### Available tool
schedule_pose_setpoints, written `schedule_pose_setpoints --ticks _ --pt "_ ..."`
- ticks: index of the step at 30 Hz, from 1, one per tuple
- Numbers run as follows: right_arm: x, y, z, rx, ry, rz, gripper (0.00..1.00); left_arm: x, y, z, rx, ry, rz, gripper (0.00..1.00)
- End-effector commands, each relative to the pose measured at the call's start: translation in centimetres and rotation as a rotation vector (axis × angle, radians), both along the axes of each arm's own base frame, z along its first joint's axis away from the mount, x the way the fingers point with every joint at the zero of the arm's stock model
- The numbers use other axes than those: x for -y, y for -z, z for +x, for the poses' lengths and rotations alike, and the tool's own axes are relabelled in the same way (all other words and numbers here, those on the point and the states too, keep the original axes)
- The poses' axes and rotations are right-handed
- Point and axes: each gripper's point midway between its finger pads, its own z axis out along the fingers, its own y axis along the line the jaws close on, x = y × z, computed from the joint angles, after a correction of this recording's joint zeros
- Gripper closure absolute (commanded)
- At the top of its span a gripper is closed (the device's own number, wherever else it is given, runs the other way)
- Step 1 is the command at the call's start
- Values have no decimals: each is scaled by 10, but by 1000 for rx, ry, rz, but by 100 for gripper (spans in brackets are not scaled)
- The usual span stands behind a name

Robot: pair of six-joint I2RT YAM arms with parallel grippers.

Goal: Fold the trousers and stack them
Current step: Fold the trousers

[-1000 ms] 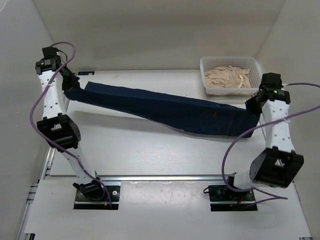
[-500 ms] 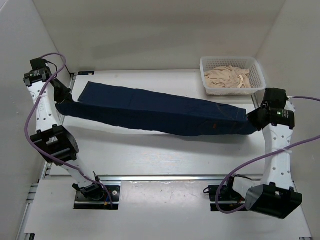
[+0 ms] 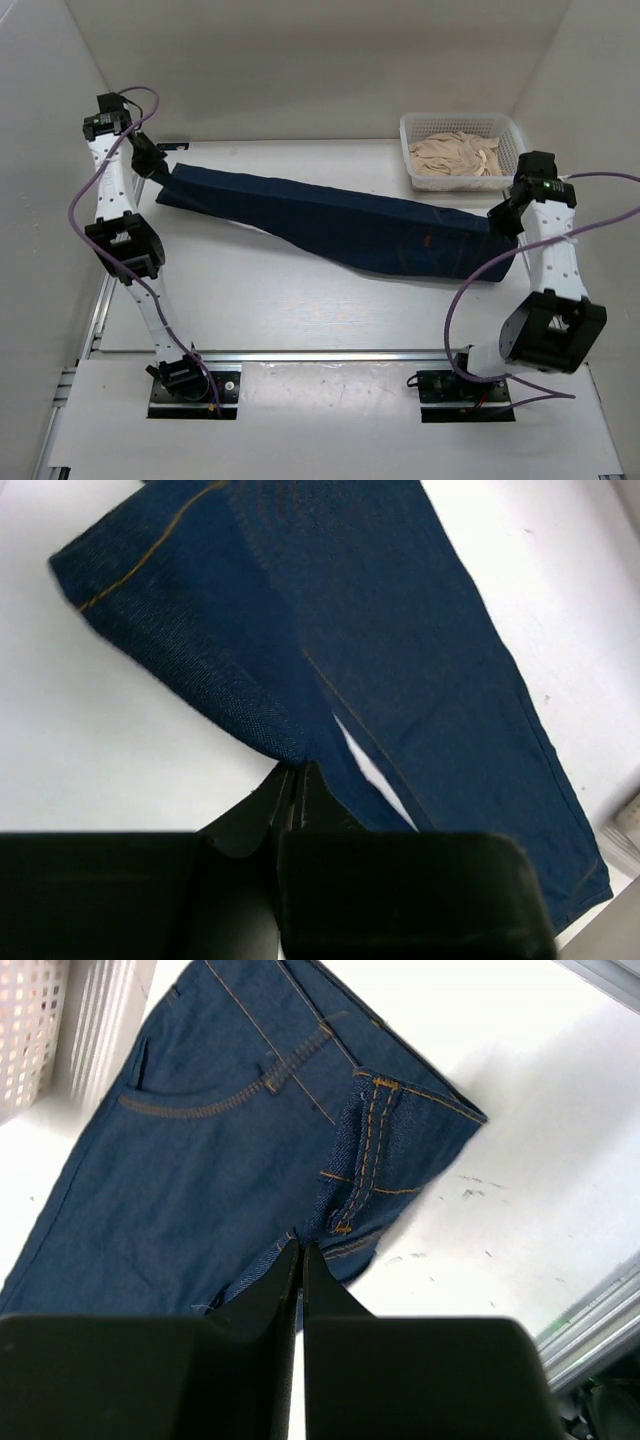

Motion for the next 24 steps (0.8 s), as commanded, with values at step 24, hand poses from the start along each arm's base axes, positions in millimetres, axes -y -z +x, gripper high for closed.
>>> schedule_pose_setpoints --ticks 24 --pt "84 1 53 -62 153 -291 100 -98 -23 -17 41 -215 313 90"
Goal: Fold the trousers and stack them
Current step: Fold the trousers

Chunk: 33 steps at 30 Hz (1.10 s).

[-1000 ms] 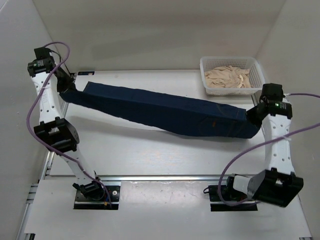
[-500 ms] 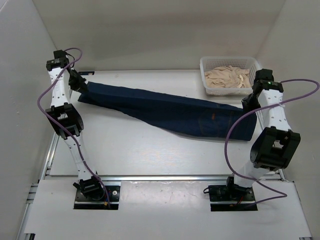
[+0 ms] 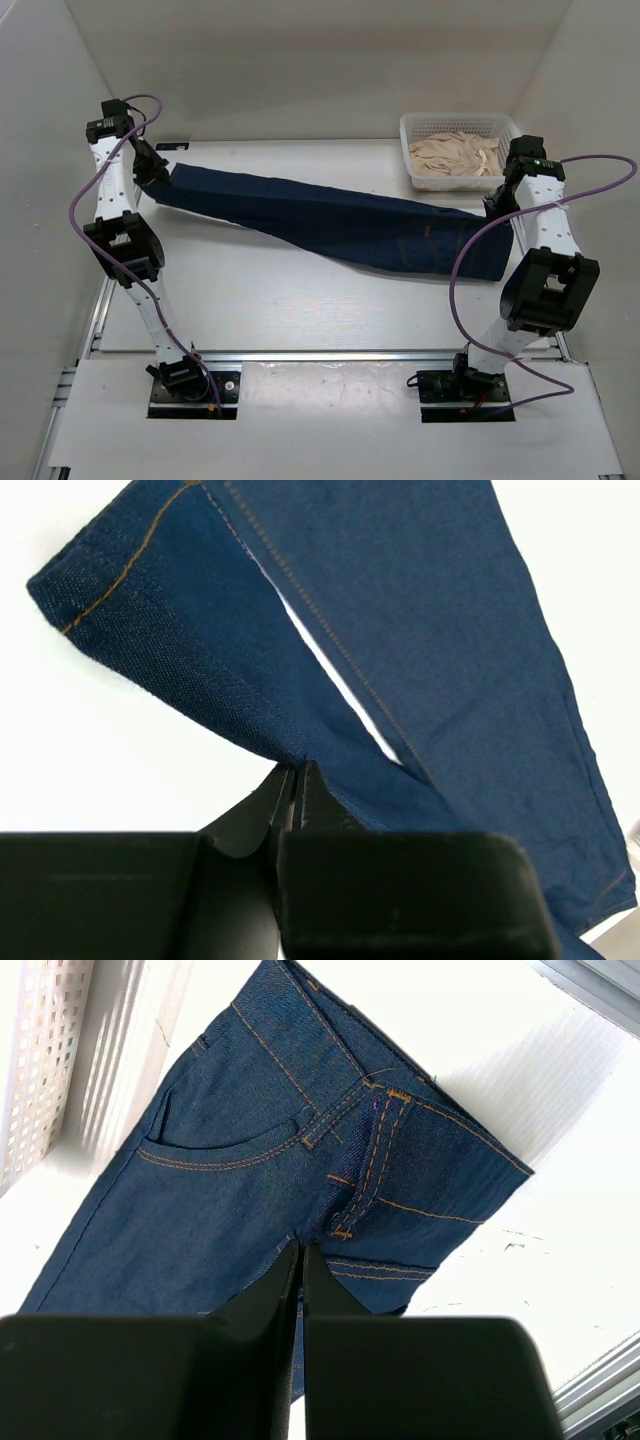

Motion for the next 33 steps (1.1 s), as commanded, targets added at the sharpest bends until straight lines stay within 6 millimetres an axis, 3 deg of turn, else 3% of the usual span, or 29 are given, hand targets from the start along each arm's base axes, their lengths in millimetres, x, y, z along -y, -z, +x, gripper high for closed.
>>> schedule_pose_setpoints --ticks 1,4,6,11,14,15,22,26,33 --pt "73 -26 -9 3 144 -289 100 -104 -51 -16 109 -209 324 90" --pt "74 -27 -7 12 145 -291 100 -109 -43 -19 90 -217 319 90" --pt "74 -23 -7 3 144 -289 100 -109 -34 -10 90 -206 301 90" --pt "77 -17 5 -10 142 -287 100 -107 -8 30 107 -175 267 90" --pt "77 -13 14 -10 145 -275 100 -104 -3 48 136 -164 247 90" --pt "77 -9 14 -19 143 -273 100 -105 9 53 123 -173 236 90" --pt "82 5 33 -34 157 -263 100 -97 33 86 184 -167 162 90" --pt "84 8 44 -30 165 -260 100 -90 26 101 242 -179 136 90" --pt "86 23 56 -41 194 -243 100 -70 32 134 327 -161 48 90"
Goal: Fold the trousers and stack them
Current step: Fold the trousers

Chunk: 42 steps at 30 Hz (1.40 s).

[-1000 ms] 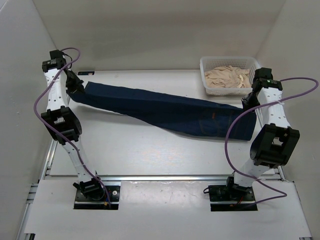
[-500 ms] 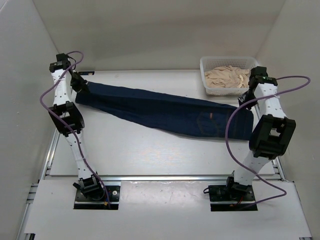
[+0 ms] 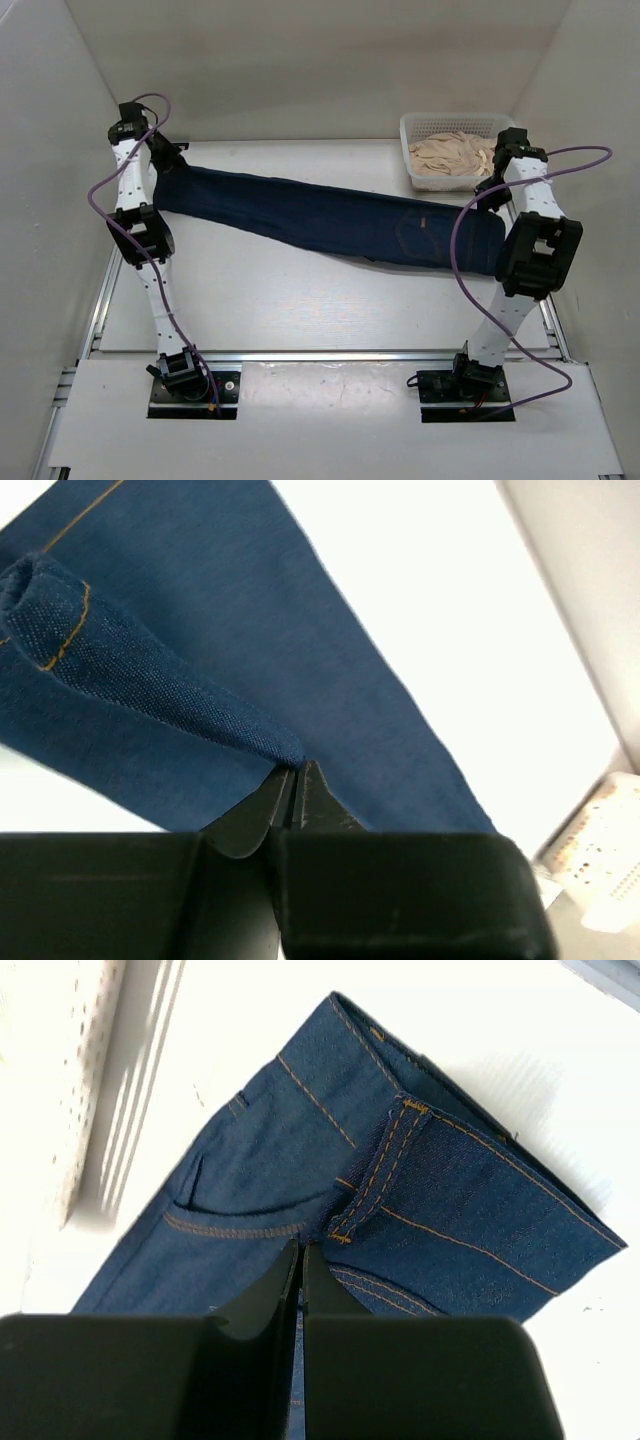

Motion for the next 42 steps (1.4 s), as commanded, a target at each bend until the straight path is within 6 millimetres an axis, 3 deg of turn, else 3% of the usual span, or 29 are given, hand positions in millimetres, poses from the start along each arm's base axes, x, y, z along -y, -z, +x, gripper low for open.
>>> schedule_pose_setpoints --ticks 1,2,3,4,6,7,8,9,10,11,13,15,16,17,18,19,20,21,22,23,26,27,28,31,34,36,37,41,42 --pt "83 -23 0 19 175 -279 100 -72 -22 42 190 -164 182 90" --pt "81 -22 8 42 176 -258 98 -71 -21 46 202 -159 178 90" --pt "70 -17 13 56 140 -198 84 -60 -30 57 252 -133 157 90" --pt "66 -21 15 80 122 -180 70 -51 -19 63 246 -113 144 74" --pt "61 -37 14 134 105 -169 36 -47 -23 66 265 -105 122 41" --pt "57 -41 5 139 100 -161 31 -45 -21 67 267 -105 108 22" --pt "55 -44 0 142 100 -161 27 -45 -32 66 284 -105 112 11" --pt "54 -46 -6 139 89 -166 24 -44 -35 64 282 -105 112 2" --pt "51 -47 -19 129 74 -171 23 -44 -37 61 280 -87 128 0" --pt "48 -46 -26 122 57 -164 23 -43 -64 57 318 -78 147 0" --pt "41 -40 -51 76 46 -157 21 -51 -90 40 329 -79 194 0" --pt "37 -34 -68 42 31 -155 21 -58 -97 24 312 -81 206 0" --pt "31 -25 -83 15 12 -141 21 -65 -75 8 245 -79 195 0" --pt "27 -20 -91 2 -3 -125 21 -67 -87 -4 250 -80 204 8" --pt "20 -18 -99 4 -13 -104 21 -68 -78 -16 207 -78 200 24" --pt "11 -1 -113 -38 -28 -61 22 -74 -68 -28 164 -79 211 68" --pt "7 5 -119 -46 -30 -27 24 -74 -49 -43 92 -93 214 81" --pt "-8 9 -123 -40 -65 42 24 -74 -36 -52 44 -87 219 87" --pt "-15 16 -125 -43 -88 74 24 -73 -23 -63 -13 -91 214 87" --pt "-23 23 -133 -56 -98 110 24 -78 -12 -74 -61 -96 223 80" --pt "-35 32 -136 -58 -143 169 19 -76 22 -86 -163 -81 200 56" --pt "-34 31 -134 -47 -147 175 17 -76 38 -86 -195 -76 189 43" --pt "-38 34 -134 -39 -155 193 17 -74 49 -86 -212 -70 174 39" --pt "-41 48 -132 -23 -152 320 14 -67 73 -76 -236 -43 141 36" --pt "-41 59 -128 -15 -143 372 14 -61 88 -62 -239 -46 131 20" --pt "-40 64 -123 -19 -142 374 14 -64 87 -53 -220 -61 130 12" --pt "-38 65 -119 -14 -143 371 14 -65 97 -51 -230 -60 127 10" --pt "-33 87 -107 -46 -113 382 15 -59 110 -38 -222 -49 101 11" --pt "-30 91 -105 -47 -98 377 21 -58 108 -33 -207 -54 91 21"
